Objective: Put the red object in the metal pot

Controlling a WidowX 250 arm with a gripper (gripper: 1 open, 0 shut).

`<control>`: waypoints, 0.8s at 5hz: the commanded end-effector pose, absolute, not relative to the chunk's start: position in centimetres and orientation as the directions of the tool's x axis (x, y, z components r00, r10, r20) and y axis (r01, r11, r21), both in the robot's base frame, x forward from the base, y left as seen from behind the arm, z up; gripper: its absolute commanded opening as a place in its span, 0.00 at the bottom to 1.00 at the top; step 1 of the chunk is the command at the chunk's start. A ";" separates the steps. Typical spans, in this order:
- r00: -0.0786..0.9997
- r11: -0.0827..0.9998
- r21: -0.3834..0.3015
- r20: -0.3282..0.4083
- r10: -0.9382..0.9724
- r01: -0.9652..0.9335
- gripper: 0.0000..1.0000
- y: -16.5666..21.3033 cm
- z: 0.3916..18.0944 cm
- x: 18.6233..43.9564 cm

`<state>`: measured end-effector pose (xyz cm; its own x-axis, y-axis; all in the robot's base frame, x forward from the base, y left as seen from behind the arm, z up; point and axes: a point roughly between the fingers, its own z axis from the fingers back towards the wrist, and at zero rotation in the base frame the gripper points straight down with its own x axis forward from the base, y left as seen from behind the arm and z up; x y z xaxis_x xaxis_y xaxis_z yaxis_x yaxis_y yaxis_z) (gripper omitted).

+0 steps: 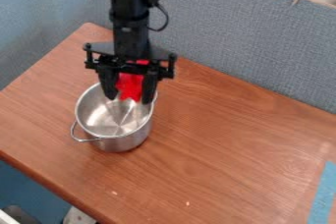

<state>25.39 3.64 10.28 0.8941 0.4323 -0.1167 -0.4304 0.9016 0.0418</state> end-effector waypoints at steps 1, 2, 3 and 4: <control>0.839 0.844 0.066 -0.096 0.536 -0.532 0.00 3.5 12.1 26.2; 0.739 0.743 0.092 -0.082 0.669 -0.663 0.00 4.4 12.3 28.4; 0.624 0.626 0.132 -0.065 0.779 -0.768 0.00 5.4 12.3 29.7; 0.510 0.514 0.163 -0.069 0.857 -0.842 0.00 6.6 13.3 30.6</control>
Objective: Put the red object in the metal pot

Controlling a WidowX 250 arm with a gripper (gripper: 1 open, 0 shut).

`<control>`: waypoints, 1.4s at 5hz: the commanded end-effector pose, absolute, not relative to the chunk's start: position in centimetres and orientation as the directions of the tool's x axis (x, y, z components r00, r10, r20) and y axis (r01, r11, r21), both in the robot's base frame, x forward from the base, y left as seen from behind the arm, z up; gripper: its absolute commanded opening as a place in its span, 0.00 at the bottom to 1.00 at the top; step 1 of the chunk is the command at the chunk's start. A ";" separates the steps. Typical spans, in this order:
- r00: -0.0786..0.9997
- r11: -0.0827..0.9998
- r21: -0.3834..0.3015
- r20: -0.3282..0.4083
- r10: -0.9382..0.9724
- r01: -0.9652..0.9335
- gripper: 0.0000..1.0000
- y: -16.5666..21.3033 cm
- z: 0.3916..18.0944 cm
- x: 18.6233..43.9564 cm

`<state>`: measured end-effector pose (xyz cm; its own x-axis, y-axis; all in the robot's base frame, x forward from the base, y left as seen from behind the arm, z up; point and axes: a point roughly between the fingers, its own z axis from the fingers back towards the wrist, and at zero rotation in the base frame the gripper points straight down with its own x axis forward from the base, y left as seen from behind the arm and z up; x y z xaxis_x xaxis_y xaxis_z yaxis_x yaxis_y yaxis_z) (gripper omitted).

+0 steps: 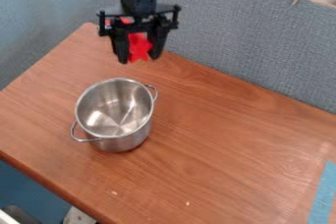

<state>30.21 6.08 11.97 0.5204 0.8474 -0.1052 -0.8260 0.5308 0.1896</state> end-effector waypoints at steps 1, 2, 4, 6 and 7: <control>0.513 0.516 0.192 -0.066 0.856 -0.835 0.00 5.6 14.9 31.8; 0.591 0.588 0.223 -0.064 0.804 -0.777 0.00 4.7 15.1 32.0; 0.648 0.642 0.253 -0.070 0.758 -0.724 0.00 8.8 6.2 31.6; 0.703 0.702 0.181 -0.066 0.708 -0.689 0.00 5.9 9.0 32.2; 0.752 0.746 0.198 -0.056 0.656 -0.636 0.00 2.8 8.5 32.6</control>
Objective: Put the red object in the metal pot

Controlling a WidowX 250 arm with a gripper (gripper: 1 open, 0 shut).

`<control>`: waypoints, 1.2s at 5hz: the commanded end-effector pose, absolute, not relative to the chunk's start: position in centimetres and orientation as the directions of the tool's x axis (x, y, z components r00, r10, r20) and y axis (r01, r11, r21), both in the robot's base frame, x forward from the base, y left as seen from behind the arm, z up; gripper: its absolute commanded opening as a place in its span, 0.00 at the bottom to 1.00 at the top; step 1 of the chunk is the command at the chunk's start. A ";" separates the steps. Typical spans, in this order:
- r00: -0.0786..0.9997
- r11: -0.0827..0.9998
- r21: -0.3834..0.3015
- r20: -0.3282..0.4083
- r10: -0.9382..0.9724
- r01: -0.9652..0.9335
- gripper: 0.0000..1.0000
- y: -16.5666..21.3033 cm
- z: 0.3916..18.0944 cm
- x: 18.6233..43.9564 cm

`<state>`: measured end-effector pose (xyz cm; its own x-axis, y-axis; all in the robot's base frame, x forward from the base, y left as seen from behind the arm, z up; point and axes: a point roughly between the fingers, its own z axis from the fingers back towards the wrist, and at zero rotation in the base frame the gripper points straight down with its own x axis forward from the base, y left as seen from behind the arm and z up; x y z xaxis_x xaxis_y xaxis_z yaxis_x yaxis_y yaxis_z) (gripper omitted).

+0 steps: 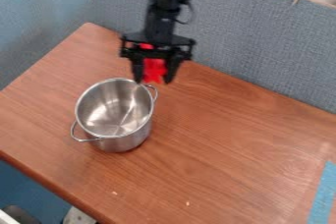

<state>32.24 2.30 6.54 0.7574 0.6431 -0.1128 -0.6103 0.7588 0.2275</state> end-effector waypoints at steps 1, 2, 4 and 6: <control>0.796 0.787 0.204 -0.051 0.603 -0.583 0.00 1.4 7.9 32.5; 0.830 0.821 0.181 -0.038 0.556 -0.542 0.00 -1.0 8.8 32.4; 0.781 0.776 0.151 -0.038 0.623 -0.612 0.00 8.8 7.4 26.8; 0.852 0.849 0.077 0.016 0.524 -0.523 0.00 7.3 4.9 28.1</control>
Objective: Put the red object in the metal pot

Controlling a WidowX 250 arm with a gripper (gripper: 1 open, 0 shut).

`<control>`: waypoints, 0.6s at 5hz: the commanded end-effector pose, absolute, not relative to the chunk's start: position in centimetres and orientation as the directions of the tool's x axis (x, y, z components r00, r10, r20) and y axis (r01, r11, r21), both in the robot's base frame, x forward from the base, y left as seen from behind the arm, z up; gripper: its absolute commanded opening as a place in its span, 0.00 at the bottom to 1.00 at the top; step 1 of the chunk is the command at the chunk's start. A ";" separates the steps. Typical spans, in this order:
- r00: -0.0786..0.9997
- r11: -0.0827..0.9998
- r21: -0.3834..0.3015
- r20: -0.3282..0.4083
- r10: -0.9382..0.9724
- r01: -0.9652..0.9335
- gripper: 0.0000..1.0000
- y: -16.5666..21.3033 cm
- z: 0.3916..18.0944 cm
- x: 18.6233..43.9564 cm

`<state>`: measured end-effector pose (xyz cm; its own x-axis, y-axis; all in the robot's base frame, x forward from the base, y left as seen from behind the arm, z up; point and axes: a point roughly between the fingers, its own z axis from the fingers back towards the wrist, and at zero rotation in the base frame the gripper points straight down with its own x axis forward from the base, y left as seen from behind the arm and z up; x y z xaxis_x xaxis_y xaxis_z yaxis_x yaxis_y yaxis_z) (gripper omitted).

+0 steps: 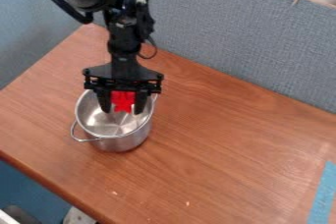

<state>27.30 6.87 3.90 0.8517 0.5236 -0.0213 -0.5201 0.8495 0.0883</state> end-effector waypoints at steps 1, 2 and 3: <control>0.872 0.868 0.081 0.017 0.490 -0.489 0.00 9.1 4.9 28.4; 0.886 0.883 0.079 0.009 0.463 -0.462 0.00 11.1 4.8 28.8; 0.896 0.894 0.060 0.015 0.443 -0.443 0.00 13.4 5.3 29.4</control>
